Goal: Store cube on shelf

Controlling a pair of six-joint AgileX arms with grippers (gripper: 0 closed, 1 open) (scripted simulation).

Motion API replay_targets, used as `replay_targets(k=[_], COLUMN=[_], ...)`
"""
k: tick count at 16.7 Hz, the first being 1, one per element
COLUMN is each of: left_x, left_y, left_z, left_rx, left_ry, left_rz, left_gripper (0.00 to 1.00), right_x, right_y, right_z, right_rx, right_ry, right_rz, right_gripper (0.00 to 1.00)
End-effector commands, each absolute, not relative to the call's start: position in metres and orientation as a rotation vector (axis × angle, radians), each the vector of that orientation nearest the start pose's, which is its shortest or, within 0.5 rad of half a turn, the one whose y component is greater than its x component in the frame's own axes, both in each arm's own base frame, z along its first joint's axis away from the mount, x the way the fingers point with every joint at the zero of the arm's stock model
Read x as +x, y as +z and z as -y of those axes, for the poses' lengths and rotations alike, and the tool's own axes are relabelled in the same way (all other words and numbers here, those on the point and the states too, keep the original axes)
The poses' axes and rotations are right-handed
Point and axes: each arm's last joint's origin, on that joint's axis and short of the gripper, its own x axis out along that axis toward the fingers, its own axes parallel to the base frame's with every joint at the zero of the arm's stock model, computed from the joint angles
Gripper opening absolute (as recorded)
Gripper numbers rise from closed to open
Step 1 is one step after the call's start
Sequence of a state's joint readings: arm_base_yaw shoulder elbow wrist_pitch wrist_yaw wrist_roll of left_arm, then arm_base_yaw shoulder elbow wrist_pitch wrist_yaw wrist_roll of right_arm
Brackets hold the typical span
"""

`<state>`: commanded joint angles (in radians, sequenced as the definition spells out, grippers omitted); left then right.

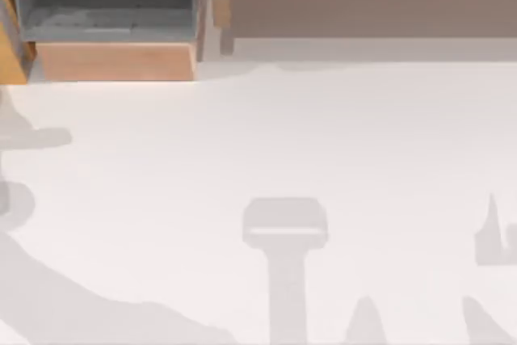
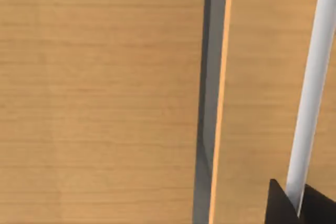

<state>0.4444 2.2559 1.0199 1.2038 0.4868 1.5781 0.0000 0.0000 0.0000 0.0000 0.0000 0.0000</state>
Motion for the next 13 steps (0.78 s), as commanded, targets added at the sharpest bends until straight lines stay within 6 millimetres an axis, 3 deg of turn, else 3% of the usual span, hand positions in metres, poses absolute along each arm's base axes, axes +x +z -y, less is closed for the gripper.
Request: replay_targets(k=[3,8,13], left_x=[0.37,0.369,0.333], left_y=[0.09,0.089,0.086], left_z=[-0.173,-0.173,-0.173], left_rx=[1.557,1.556,1.551], left_ry=[-0.028,-0.03,-0.041], left_rz=[-0.002,-0.004,-0.01], left_gripper=[0.0,0.0,0.0], right_x=[0.106,0.106,0.106], right_y=[0.16,0.16,0.16], right_z=[0.001,0.001,0.001], right_rx=[0.0,0.0,0.0], right_ry=[0.0,0.0,0.0], right_rz=[0.0,0.0,0.0], right_gripper=[1.0,1.0,1.0])
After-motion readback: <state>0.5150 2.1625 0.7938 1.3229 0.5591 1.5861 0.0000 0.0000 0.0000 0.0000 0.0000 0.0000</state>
